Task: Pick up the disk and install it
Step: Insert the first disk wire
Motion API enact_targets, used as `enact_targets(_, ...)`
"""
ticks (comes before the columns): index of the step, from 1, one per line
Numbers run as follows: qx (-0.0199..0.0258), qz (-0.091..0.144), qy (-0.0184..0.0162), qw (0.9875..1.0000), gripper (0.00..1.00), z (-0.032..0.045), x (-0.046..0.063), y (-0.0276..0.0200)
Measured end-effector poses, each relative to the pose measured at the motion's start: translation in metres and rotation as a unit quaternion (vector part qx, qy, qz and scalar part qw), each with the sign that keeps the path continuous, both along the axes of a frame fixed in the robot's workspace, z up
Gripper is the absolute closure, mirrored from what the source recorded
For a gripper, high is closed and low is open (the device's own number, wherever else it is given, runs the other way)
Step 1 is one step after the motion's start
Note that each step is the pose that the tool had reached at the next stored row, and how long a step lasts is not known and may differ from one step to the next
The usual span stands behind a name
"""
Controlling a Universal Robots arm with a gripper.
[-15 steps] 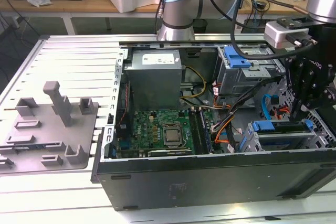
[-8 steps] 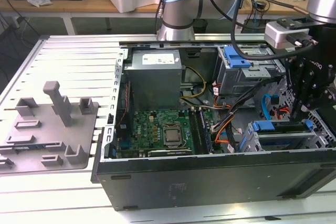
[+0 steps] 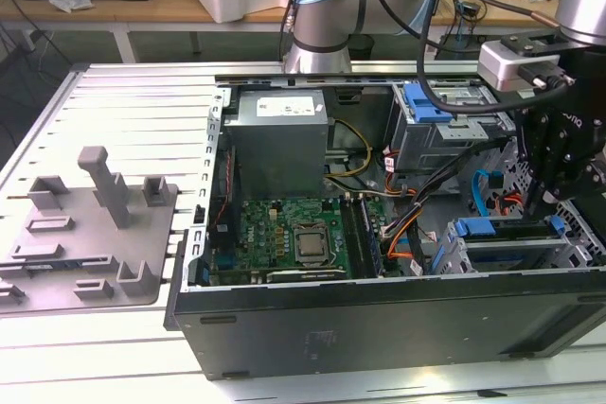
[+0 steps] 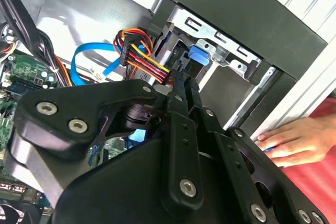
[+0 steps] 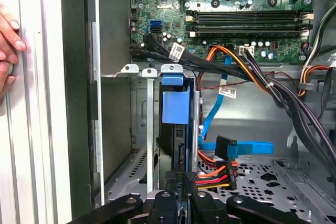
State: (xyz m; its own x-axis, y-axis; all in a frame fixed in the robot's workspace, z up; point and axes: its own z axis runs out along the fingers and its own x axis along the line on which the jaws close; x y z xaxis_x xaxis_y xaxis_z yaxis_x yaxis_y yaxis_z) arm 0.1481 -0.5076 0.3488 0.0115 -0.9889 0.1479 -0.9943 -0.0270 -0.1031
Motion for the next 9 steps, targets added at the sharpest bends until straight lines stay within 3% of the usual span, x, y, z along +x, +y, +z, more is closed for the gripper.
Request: enact_targets(9, 0.0056, 0.000, 0.0000, 1.0000, 0.83, -0.0002, -0.0001, -0.0028)
